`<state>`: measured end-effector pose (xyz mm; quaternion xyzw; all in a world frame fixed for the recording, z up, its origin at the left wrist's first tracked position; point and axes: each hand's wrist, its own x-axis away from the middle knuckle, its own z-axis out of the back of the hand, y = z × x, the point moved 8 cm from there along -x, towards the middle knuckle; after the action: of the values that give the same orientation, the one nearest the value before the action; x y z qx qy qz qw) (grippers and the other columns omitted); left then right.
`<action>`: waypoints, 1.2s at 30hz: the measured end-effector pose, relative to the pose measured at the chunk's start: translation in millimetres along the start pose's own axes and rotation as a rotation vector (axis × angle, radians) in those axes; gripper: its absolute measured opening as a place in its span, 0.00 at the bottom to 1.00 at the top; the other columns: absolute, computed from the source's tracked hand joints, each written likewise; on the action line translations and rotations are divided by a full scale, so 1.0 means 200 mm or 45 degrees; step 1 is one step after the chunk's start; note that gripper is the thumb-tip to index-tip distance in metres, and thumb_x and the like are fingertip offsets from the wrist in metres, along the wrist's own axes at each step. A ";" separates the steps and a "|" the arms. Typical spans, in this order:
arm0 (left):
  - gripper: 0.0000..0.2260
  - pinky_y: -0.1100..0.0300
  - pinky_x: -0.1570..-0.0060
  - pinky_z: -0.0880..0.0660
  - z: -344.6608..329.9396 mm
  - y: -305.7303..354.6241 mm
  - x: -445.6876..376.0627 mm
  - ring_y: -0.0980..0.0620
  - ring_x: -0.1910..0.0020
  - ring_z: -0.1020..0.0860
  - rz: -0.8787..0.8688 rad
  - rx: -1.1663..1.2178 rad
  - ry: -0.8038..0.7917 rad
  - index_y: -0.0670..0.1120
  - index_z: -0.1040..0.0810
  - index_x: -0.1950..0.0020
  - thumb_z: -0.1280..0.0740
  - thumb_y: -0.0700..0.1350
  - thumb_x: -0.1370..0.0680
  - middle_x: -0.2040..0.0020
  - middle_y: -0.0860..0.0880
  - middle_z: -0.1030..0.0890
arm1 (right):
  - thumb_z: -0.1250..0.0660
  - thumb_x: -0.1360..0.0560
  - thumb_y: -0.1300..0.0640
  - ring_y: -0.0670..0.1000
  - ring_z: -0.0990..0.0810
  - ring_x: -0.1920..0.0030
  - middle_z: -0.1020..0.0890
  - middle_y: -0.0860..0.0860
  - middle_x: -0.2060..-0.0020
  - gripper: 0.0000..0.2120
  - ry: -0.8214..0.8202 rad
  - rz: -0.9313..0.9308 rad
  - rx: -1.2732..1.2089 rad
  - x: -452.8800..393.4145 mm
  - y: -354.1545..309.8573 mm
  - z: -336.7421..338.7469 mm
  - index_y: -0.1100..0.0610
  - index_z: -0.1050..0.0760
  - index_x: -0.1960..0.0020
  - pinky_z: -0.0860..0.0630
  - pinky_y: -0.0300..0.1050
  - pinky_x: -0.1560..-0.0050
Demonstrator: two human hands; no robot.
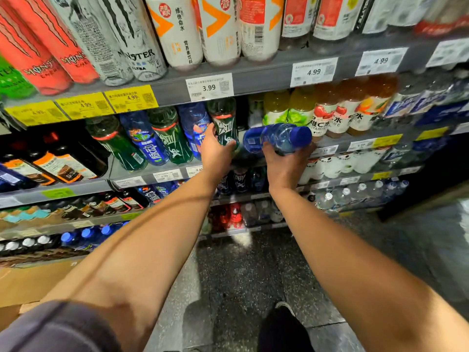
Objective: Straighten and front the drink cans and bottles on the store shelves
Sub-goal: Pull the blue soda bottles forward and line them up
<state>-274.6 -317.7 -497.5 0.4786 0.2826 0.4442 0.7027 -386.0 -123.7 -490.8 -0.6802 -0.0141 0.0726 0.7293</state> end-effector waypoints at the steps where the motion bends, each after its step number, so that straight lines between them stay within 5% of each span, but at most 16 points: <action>1: 0.28 0.63 0.41 0.30 0.00 0.01 -0.01 0.52 0.43 0.24 -0.005 -0.027 0.022 0.42 0.31 0.28 0.28 0.38 0.28 0.43 0.50 0.22 | 0.22 0.32 0.57 0.37 0.30 0.53 0.31 0.36 0.53 0.33 -0.015 0.006 -0.004 0.00 0.00 0.00 0.62 0.35 0.34 0.38 0.18 0.55; 4: 0.26 0.60 0.46 0.28 -0.02 0.03 -0.03 0.49 0.48 0.22 0.004 -0.064 0.096 0.41 0.29 0.33 0.26 0.41 0.29 0.46 0.49 0.20 | 0.22 0.32 0.55 0.39 0.28 0.52 0.29 0.36 0.51 0.34 -0.046 0.008 -0.008 -0.01 0.00 0.01 0.58 0.35 0.33 0.38 0.19 0.51; 9: 0.32 0.55 0.44 0.30 -0.05 0.04 -0.07 0.40 0.39 0.24 0.098 -0.195 0.254 0.38 0.32 0.32 0.24 0.52 0.28 0.37 0.40 0.22 | 0.22 0.33 0.53 0.47 0.21 0.51 0.22 0.52 0.47 0.30 -0.081 0.085 0.041 -0.03 0.03 0.06 0.48 0.37 0.39 0.26 0.30 0.48; 14: 0.27 0.53 0.43 0.30 -0.03 0.06 -0.07 0.40 0.41 0.23 0.221 -0.265 0.421 0.38 0.29 0.37 0.26 0.54 0.26 0.42 0.40 0.20 | 0.22 0.31 0.58 0.26 0.27 0.55 0.28 0.42 0.53 0.29 -0.109 0.052 0.031 -0.05 0.07 0.10 0.59 0.35 0.39 0.35 0.18 0.54; 19: 0.21 0.59 0.53 0.37 0.00 0.04 -0.06 0.43 0.45 0.22 0.133 -0.200 0.421 0.41 0.27 0.40 0.26 0.50 0.27 0.52 0.48 0.24 | 0.22 0.31 0.60 0.22 0.30 0.54 0.30 0.41 0.54 0.29 -0.118 0.074 0.057 -0.04 0.02 0.10 0.62 0.35 0.38 0.38 0.17 0.55; 23: 0.41 0.53 0.39 0.33 -0.07 0.07 -0.07 0.41 0.34 0.28 0.213 -0.105 0.330 0.35 0.48 0.23 0.27 0.51 0.25 0.35 0.39 0.25 | 0.22 0.32 0.58 0.27 0.27 0.55 0.28 0.43 0.53 0.28 -0.123 0.075 0.081 -0.04 0.01 0.09 0.58 0.35 0.40 0.35 0.19 0.55; 28: 0.30 0.54 0.46 0.32 -0.11 0.07 -0.11 0.42 0.40 0.26 0.190 -0.155 0.296 0.35 0.31 0.38 0.24 0.54 0.28 0.40 0.39 0.24 | 0.21 0.33 0.55 0.38 0.24 0.51 0.26 0.50 0.48 0.31 -0.130 0.077 0.082 -0.07 0.01 0.08 0.57 0.35 0.38 0.29 0.28 0.48; 33: 0.27 0.51 0.46 0.30 -0.17 0.07 -0.18 0.39 0.40 0.25 0.200 -0.318 0.182 0.34 0.28 0.40 0.25 0.51 0.27 0.41 0.37 0.23 | 0.22 0.35 0.47 0.53 0.21 0.48 0.23 0.51 0.48 0.32 -0.134 0.088 0.116 -0.08 0.02 0.04 0.51 0.36 0.39 0.24 0.51 0.42; 36: 0.23 0.54 0.52 0.31 -0.15 0.06 -0.20 0.39 0.43 0.23 0.169 -0.447 0.138 0.35 0.26 0.41 0.26 0.50 0.27 0.45 0.39 0.22 | 0.22 0.35 0.47 0.52 0.22 0.49 0.24 0.50 0.49 0.31 -0.146 0.106 0.128 -0.09 0.03 0.02 0.50 0.37 0.41 0.24 0.50 0.43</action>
<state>-320.3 -338.6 -499.1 0.3417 0.2059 0.5570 0.7284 -404.5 -120.5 -495.2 -0.6375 -0.0240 0.1424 0.7568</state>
